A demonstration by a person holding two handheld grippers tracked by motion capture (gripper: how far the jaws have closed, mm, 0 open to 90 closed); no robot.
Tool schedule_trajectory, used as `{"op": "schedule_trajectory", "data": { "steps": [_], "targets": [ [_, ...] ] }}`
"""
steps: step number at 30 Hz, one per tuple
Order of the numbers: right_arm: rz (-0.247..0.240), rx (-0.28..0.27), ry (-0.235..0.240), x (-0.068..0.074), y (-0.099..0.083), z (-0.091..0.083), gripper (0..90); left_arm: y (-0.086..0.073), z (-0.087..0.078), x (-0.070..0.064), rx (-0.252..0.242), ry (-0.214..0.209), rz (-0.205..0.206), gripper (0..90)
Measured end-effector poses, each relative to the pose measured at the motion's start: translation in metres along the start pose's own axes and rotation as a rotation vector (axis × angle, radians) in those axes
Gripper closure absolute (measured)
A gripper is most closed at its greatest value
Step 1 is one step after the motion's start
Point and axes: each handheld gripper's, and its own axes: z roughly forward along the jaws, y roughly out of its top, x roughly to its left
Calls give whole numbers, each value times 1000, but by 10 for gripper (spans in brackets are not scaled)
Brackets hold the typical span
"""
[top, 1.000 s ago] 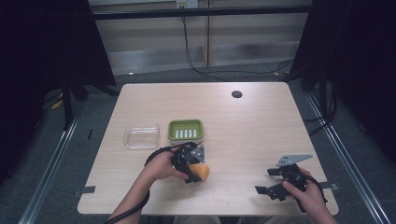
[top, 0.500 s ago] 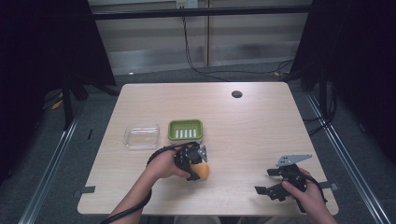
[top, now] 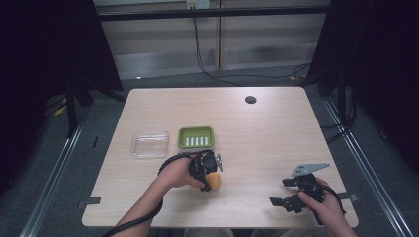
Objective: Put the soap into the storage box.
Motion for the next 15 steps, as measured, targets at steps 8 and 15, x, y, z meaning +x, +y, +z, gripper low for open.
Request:
{"op": "schedule_trajectory", "data": {
  "steps": [8,15],
  "targets": [
    [-4,0,-1,0,0,0,50,9,1,-2,56,20,0,482],
    [-3,-1,-1,0,0,-1,50,12,1,-3,74,14,-29,488]
  ]
}}
